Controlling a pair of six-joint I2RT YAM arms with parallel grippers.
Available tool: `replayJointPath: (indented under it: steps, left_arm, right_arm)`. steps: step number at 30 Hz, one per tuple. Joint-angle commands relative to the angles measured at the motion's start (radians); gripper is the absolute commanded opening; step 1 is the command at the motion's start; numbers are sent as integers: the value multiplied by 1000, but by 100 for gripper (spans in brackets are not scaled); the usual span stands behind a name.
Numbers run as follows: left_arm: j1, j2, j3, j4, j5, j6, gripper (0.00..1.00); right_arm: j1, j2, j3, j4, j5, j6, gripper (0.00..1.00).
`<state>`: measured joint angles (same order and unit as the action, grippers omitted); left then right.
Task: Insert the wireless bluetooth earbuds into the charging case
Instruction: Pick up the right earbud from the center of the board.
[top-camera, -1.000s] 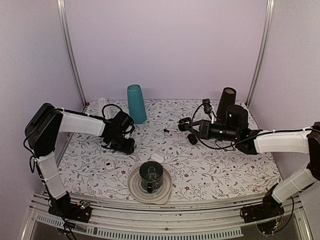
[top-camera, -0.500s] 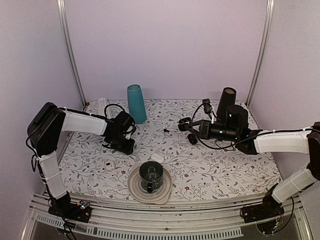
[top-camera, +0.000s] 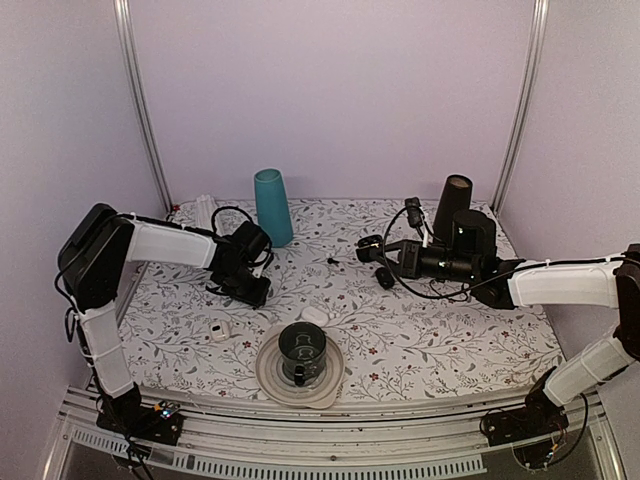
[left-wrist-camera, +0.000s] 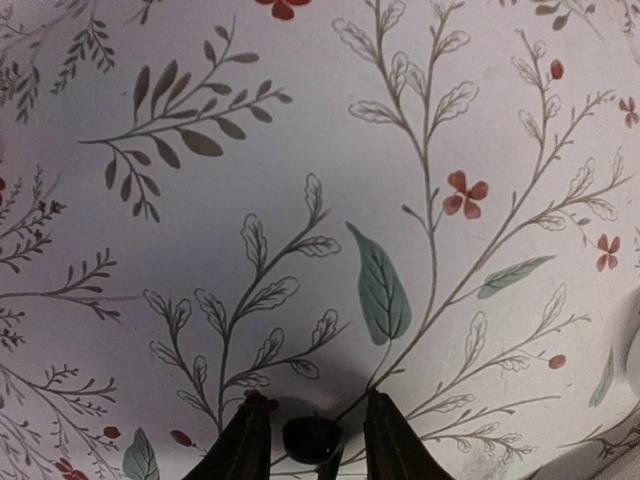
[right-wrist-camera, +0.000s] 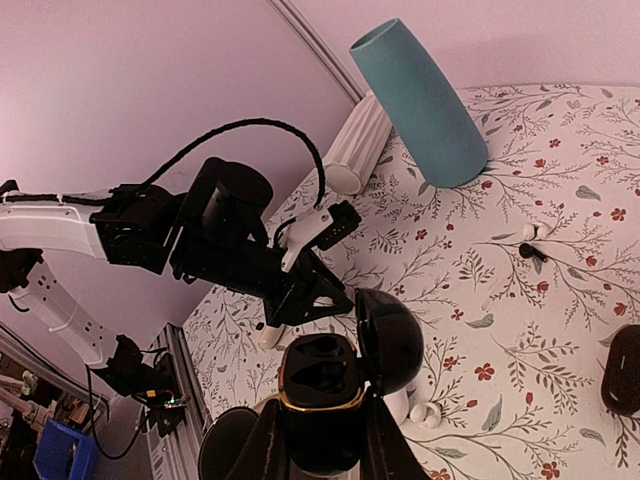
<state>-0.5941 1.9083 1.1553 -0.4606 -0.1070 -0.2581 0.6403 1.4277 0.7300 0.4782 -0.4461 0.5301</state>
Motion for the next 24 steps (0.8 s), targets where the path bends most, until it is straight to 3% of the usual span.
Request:
replayJointPath:
  steps: [1, 24]
  left_arm:
    - [5, 3, 8, -63, -5, 22, 34]
    - [7, 1, 22, -31, 49, 14, 15]
  right_arm:
    - [-4, -18, -2, 24, 4, -15, 4]
    - [-4, 3, 4, 33, -15, -11, 4]
